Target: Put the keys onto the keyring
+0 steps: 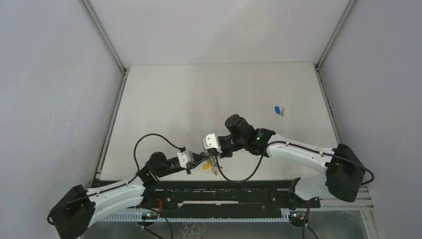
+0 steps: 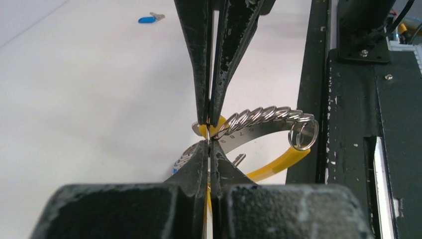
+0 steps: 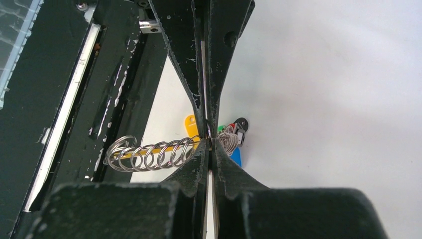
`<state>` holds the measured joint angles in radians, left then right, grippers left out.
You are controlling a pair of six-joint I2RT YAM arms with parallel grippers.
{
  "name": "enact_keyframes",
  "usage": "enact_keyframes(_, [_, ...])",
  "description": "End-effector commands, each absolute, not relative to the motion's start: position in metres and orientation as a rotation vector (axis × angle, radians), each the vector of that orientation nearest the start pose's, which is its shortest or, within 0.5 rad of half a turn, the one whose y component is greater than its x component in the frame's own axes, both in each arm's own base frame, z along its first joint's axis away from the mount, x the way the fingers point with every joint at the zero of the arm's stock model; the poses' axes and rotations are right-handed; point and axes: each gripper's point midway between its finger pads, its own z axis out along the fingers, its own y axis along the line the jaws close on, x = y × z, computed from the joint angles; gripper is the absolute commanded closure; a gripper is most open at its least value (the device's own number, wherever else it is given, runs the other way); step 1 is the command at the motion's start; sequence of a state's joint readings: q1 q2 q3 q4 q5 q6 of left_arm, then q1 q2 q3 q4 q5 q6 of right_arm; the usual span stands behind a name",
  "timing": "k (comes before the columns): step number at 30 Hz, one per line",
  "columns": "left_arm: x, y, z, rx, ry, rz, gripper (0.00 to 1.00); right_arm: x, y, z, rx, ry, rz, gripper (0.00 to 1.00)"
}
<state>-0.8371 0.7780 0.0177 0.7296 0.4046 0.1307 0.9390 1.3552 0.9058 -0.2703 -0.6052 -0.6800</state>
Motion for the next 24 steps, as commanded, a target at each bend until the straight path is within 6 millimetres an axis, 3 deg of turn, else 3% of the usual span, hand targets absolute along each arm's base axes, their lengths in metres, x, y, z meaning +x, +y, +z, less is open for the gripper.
enact_keyframes(1, [0.141, -0.260, 0.180, 0.953, 1.090, -0.929, 1.00, 0.154, 0.347, 0.159, -1.758, 1.263, 0.884, 1.00])
enact_keyframes(11, [0.144, -0.263, 0.175, 0.962, 1.110, -0.930, 1.00, 0.153, 0.347, 0.190, -1.644, 1.159, 0.986, 1.00])
enact_keyframes(24, [0.147, -0.264, 0.173, 0.957, 1.128, -0.927, 1.00, 0.148, 0.351, 0.203, -1.592, 1.105, 1.057, 1.00])
